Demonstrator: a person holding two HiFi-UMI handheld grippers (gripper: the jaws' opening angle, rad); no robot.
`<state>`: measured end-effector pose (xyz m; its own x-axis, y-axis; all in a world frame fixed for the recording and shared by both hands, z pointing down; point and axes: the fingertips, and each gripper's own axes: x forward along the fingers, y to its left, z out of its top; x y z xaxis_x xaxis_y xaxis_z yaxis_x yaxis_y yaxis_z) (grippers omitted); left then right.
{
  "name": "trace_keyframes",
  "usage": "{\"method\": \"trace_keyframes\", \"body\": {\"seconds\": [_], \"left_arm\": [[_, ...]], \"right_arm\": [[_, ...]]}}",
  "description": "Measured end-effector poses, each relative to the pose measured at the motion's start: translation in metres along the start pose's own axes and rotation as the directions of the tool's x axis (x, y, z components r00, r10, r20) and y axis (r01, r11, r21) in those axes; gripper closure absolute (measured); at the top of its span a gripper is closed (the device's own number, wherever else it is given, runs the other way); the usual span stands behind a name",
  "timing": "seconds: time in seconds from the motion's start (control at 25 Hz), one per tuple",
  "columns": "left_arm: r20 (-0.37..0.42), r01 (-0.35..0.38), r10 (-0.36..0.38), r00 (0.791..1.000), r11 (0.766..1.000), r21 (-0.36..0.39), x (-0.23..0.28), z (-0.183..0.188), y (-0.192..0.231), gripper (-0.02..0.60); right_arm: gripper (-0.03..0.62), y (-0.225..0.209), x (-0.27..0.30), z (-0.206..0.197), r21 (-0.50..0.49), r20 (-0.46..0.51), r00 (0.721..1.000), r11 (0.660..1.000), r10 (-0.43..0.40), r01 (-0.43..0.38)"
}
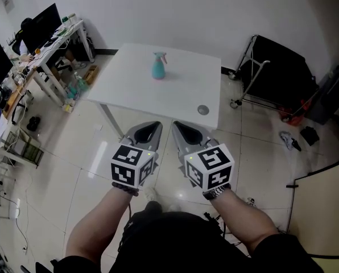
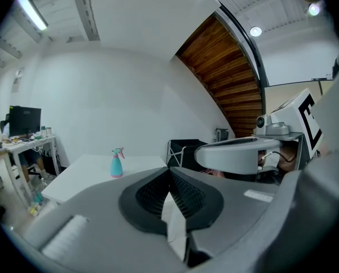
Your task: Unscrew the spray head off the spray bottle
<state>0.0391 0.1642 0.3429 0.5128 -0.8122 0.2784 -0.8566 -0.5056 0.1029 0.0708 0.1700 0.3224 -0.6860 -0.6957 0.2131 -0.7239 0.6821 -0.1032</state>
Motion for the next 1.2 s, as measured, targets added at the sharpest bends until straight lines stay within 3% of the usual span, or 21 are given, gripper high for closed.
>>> {"method": "trace_keyframes", "body": {"seconds": [1.2], "left_arm": [[-0.015, 0.077, -0.077, 0.997, 0.997, -0.022, 0.052, 0.007, 0.093, 0.569]], "right_arm": [[0.603, -0.026, 0.098, 0.007, 0.002, -0.042, 0.996, 0.997, -0.081, 0.081]]}}
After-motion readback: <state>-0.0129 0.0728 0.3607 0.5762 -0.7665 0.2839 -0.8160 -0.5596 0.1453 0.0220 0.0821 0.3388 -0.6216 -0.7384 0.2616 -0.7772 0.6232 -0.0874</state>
